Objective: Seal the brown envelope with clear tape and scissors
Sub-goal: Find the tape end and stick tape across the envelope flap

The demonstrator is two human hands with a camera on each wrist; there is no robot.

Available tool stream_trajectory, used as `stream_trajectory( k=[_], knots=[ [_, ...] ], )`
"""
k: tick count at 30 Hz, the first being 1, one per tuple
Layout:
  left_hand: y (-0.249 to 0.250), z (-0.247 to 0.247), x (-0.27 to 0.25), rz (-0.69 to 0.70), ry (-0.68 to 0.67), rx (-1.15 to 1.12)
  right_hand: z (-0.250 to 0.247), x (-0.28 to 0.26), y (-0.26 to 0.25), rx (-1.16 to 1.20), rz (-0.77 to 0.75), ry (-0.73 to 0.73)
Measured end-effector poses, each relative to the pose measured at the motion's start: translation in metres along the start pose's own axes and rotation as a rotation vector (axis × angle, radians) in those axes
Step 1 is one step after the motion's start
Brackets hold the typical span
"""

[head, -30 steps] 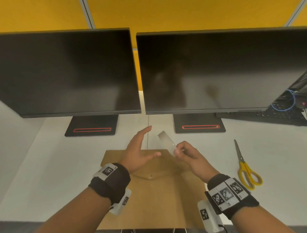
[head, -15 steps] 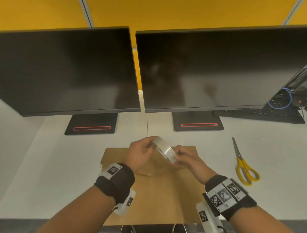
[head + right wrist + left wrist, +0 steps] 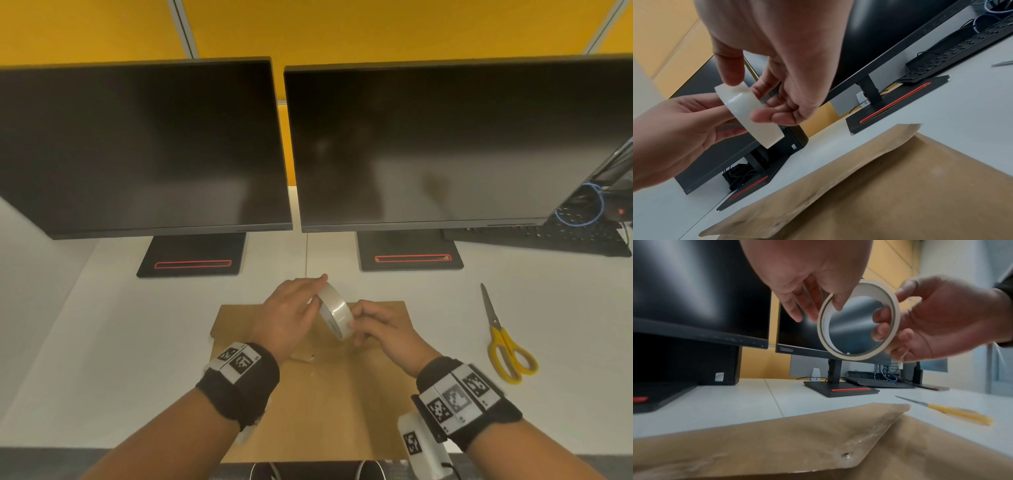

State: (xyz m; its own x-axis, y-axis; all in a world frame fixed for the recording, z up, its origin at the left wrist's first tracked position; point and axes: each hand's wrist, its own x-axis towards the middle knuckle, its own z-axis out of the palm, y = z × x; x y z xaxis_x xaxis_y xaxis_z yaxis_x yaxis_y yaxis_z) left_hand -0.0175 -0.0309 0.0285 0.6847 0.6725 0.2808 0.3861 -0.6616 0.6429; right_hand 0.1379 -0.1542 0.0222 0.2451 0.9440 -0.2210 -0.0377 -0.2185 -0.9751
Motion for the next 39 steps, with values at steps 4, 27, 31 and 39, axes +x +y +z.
stream_trajectory(
  k=[4,27,31,39],
  knots=[
    [-0.005,-0.001,0.006,-0.237,-0.047,-0.143,-0.003,-0.001,0.002,0.057,-0.029,0.025],
    [-0.006,-0.004,0.01,0.078,0.052,0.144,0.0,0.012,0.0,0.08,0.064,-0.071],
    [-0.005,-0.002,0.011,-0.152,-0.021,-0.2,-0.005,0.015,0.009,0.193,0.065,-0.09],
    [-0.008,0.002,0.01,-0.23,-0.13,-0.125,-0.005,0.018,-0.001,0.1,0.074,-0.097]
  ],
)
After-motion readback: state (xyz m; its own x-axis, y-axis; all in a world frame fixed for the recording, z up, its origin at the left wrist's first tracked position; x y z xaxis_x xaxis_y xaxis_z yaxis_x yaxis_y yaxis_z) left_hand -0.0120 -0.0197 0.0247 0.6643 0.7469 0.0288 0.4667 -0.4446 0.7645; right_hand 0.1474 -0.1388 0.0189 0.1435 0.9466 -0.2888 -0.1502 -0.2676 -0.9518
